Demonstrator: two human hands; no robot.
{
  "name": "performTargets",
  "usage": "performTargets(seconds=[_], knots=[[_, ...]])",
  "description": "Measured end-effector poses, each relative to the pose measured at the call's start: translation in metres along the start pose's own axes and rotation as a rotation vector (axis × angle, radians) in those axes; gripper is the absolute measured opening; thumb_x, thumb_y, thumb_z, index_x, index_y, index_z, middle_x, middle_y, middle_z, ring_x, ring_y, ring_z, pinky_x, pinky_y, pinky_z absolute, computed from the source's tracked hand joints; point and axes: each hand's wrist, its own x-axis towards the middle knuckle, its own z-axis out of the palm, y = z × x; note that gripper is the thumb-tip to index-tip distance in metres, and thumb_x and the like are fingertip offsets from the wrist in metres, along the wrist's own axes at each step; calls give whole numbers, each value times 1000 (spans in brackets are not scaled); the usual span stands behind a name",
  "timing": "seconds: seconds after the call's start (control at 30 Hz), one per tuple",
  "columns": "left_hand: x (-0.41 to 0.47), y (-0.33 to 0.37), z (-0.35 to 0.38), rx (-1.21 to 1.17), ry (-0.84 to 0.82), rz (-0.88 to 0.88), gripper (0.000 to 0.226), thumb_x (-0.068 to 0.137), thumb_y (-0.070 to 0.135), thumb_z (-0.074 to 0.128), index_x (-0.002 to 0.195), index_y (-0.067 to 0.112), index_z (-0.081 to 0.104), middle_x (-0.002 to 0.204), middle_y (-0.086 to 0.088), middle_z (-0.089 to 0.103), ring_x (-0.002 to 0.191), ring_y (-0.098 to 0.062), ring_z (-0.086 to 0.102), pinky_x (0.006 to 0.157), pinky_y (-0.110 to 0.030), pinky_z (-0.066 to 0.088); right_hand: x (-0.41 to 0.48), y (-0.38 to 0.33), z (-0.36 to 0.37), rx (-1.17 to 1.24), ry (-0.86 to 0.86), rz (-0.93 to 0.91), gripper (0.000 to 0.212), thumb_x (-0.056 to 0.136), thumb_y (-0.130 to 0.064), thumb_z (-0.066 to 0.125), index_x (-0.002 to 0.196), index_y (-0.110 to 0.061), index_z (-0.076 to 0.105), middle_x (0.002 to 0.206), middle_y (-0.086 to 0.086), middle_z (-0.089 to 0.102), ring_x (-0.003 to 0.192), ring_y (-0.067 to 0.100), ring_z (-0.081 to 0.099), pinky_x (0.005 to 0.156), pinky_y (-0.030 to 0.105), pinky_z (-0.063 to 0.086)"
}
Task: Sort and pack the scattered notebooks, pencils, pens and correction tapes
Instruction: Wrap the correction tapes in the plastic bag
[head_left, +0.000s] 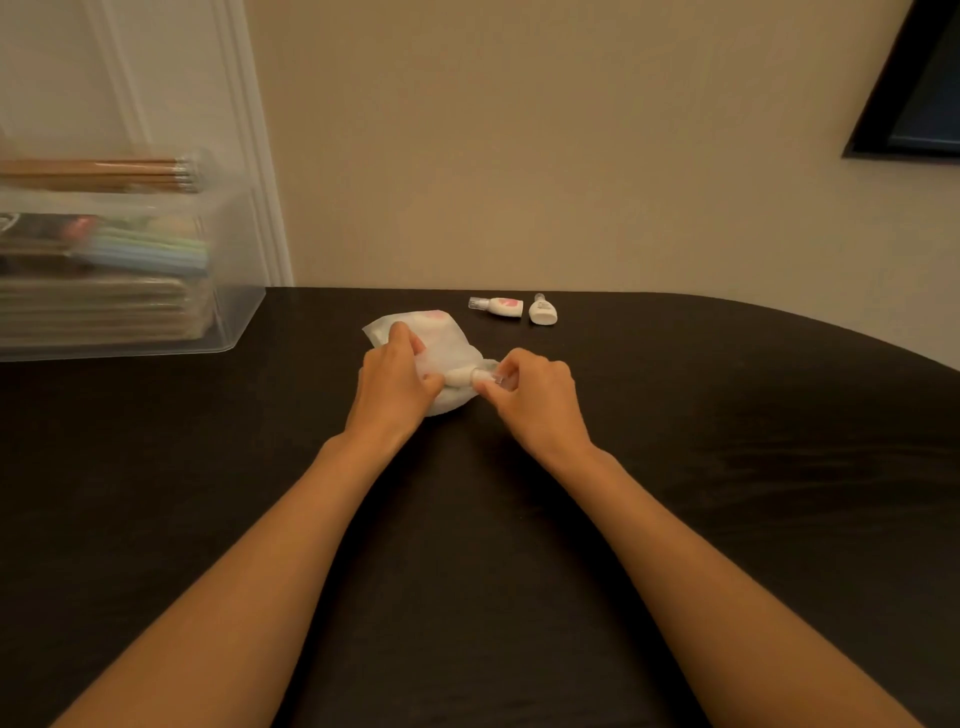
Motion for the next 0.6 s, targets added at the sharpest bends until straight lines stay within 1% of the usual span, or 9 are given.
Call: performTargets(seconds=[0.1, 0.13, 0.2, 0.3, 0.37, 0.43, 0.5, 0.57, 0.6], knots=[[0, 0, 1, 75, 35, -88, 24, 91, 9, 47, 115, 9, 47, 107, -11, 46, 93, -24, 46, 69, -30, 37, 0, -2, 2, -10, -8, -16, 16, 86, -30, 65, 90, -15, 66, 75, -5, 56, 64, 3, 49, 55, 13, 36], [-1, 0, 1, 105, 84, -65, 22, 92, 5, 42, 112, 6, 51, 109, -14, 50, 91, -23, 46, 67, -30, 37, -2, -4, 3, -3, -15, -35, 18, 87, -29, 64, 93, -13, 68, 76, -5, 57, 62, 2, 48, 55, 11, 35], [-1, -3, -2, 104, 198, 14, 20, 90, -2, 39, 96, 3, 58, 99, -15, 57, 80, -18, 45, 62, -29, 38, -4, -10, 6, -12, 6, -70, 19, 89, -28, 61, 94, -11, 69, 77, -4, 57, 60, 2, 46, 54, 10, 33], [-3, -3, -9, 72, 292, 135, 18, 89, -4, 41, 87, 3, 58, 90, -14, 59, 78, -20, 51, 62, -34, 45, -4, -22, 10, -76, 84, -100, 18, 89, -24, 60, 87, -7, 67, 79, 0, 56, 65, 8, 50, 55, 17, 39], [-5, -1, -11, 74, 284, 233, 15, 88, -3, 43, 85, 3, 56, 89, -14, 59, 80, -26, 56, 64, -38, 47, -4, -33, 16, -104, 102, -108, 18, 88, -21, 59, 81, -6, 66, 79, 3, 57, 68, 13, 54, 60, 25, 45], [-8, 0, -11, 42, 233, 324, 10, 87, -2, 48, 82, 1, 58, 88, -15, 59, 78, -26, 56, 65, -39, 47, -3, -41, 23, -91, 138, -100, 19, 88, -21, 59, 76, -8, 65, 73, 2, 58, 65, 13, 55, 58, 26, 45], [-8, -2, -14, 10, 207, 364, 13, 85, -4, 49, 76, 1, 57, 82, -13, 57, 72, -20, 50, 62, -34, 43, 0, -47, 28, -53, 178, -67, 18, 89, -22, 58, 80, -9, 69, 74, 2, 64, 64, 10, 54, 56, 22, 43], [-8, -6, -14, 11, 187, 354, 21, 86, -5, 46, 69, 7, 50, 76, -9, 51, 69, -20, 48, 60, -33, 40, 5, -49, 31, -30, 160, -26, 19, 91, -23, 56, 88, -11, 71, 81, 4, 68, 65, 9, 52, 52, 17, 36], [-8, -9, -13, 16, 168, 331, 23, 87, -3, 45, 68, 9, 47, 76, -7, 49, 69, -21, 49, 59, -33, 41, 6, -48, 33, -42, 136, -18, 20, 92, -24, 55, 91, -13, 71, 84, 5, 69, 68, 11, 54, 52, 18, 35]])
